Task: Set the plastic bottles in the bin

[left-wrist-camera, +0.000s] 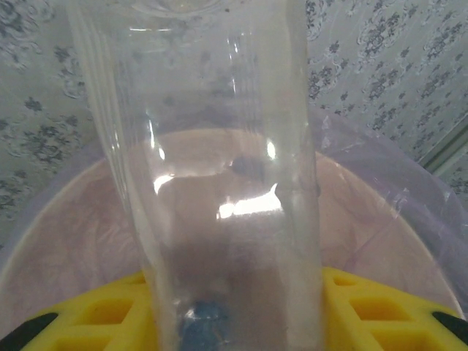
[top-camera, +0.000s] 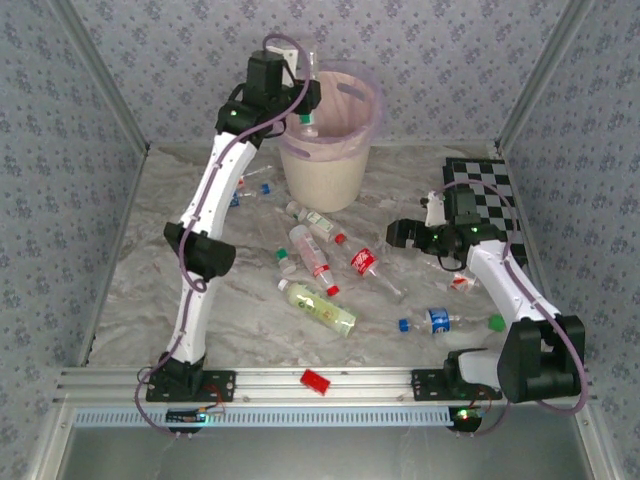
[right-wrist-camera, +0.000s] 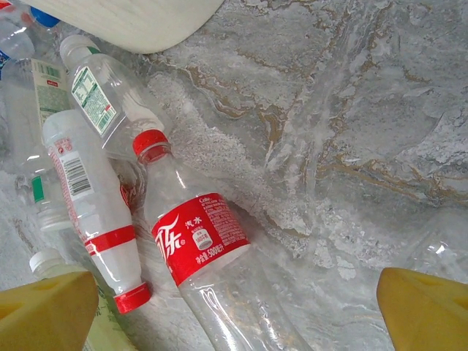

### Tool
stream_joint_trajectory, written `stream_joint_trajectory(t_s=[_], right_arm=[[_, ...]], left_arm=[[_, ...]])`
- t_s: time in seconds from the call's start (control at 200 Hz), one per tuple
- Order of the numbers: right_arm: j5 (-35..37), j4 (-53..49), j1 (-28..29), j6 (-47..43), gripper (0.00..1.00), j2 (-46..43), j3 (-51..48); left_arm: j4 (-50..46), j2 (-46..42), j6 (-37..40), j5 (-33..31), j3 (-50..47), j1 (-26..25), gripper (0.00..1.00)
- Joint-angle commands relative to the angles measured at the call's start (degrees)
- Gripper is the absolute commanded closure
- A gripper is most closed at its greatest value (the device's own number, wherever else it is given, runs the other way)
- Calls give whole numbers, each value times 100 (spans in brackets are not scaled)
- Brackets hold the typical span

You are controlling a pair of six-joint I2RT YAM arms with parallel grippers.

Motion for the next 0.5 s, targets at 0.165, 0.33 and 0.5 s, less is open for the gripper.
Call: stream_joint_trajectory(t_s=[0.165,0.33,0.5], right_arm=[[98,-87,-9,-35,0,-1,105],[80,-157,24,-79,0,16,142],[151,-162,44,-88,0,0,122]], left_arm=[[-389,485,17,590,67,49,100],[-679,710,538,695,-76,56,95],[-733,771,627,721,-244,58,68]])
